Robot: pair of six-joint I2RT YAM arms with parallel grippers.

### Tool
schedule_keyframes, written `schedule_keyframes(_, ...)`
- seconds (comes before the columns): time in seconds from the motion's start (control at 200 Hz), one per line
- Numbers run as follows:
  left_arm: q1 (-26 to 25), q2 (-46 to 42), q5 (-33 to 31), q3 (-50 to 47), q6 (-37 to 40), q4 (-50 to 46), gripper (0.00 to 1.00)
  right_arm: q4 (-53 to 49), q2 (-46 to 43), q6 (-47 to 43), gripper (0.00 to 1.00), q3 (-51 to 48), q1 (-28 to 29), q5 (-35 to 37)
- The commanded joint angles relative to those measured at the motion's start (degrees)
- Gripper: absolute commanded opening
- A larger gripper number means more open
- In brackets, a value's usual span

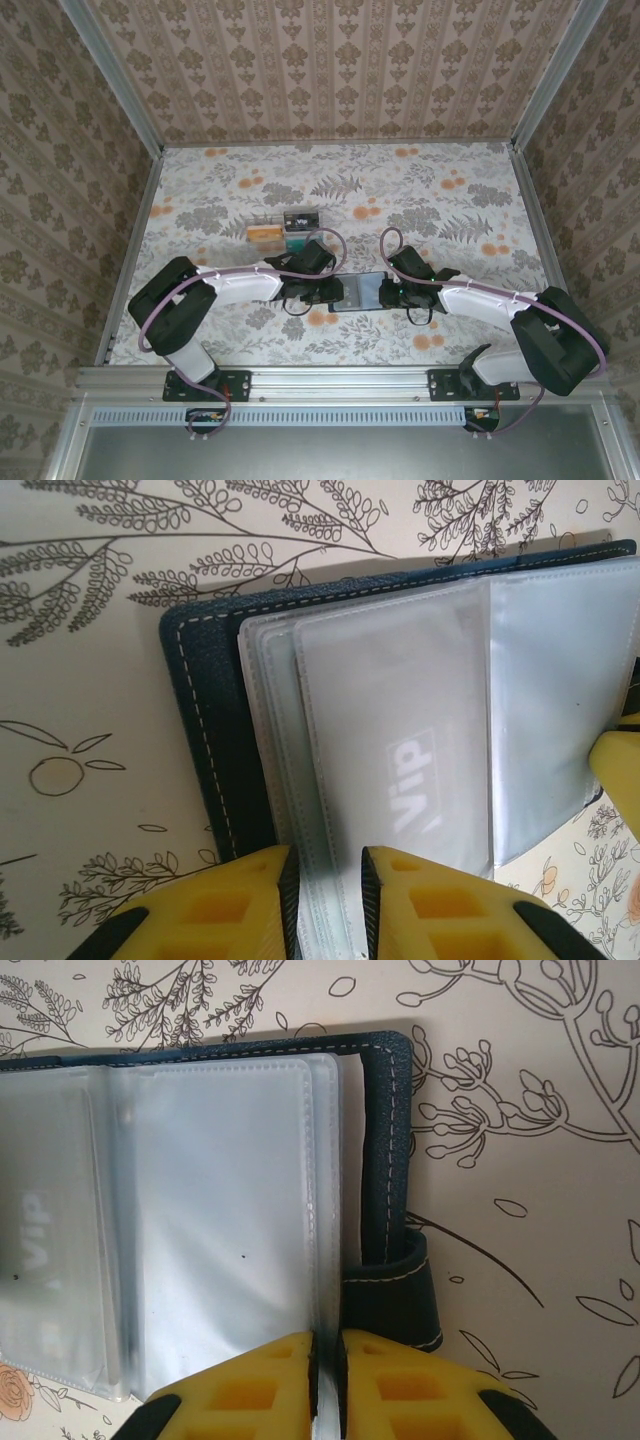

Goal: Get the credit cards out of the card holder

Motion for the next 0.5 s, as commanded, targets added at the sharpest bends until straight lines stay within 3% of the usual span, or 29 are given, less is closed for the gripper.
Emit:
schedule_keyframes(0.0, -0.2, -2.3, -1.5, 1.7, 0.6, -1.5, 0.26, -1.9, 0.9, 0.7, 0.17, -1.0, 0.6, 0.1)
schedule_keyframes(0.495, -0.2, 1.1, 1.6, 3.0, 0.9, -1.0, 0.26, -1.8, 0.9, 0.8, 0.17, -1.0, 0.7, 0.0)
